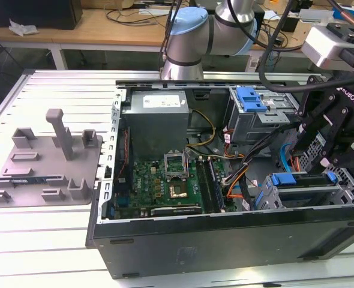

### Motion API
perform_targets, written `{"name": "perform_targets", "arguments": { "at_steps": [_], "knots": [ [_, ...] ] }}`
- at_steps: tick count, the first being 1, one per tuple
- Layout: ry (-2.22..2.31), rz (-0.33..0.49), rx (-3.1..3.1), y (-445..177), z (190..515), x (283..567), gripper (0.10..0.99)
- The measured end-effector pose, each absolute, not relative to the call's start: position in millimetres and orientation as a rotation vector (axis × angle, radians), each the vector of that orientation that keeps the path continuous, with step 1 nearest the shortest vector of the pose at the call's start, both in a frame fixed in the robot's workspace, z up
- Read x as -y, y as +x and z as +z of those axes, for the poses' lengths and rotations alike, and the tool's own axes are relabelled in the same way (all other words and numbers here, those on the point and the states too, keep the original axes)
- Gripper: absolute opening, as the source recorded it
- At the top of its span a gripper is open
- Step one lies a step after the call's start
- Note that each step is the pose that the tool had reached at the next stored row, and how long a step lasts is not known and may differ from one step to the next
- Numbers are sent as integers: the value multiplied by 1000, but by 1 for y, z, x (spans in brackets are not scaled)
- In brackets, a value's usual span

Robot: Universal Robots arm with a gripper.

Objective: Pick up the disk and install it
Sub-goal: 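Insert the first disk wire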

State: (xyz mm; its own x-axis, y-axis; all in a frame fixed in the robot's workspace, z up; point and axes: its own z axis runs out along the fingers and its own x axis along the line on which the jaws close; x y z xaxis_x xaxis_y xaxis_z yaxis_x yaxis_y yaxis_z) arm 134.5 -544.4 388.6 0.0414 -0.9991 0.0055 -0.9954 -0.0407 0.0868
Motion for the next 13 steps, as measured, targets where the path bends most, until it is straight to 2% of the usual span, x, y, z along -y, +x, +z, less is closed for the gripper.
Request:
{"name": "perform_targets", "arguments": {
  "at_steps": [4,7,11,13],
  "knots": [
    [2219,-84,2130,134,388,544,502],
    [2259,3,2168,134,388,541,502],
    [2280,70,2191,134,388,533,502],
    [2268,117,2178,134,388,518,502]
  ]
}}
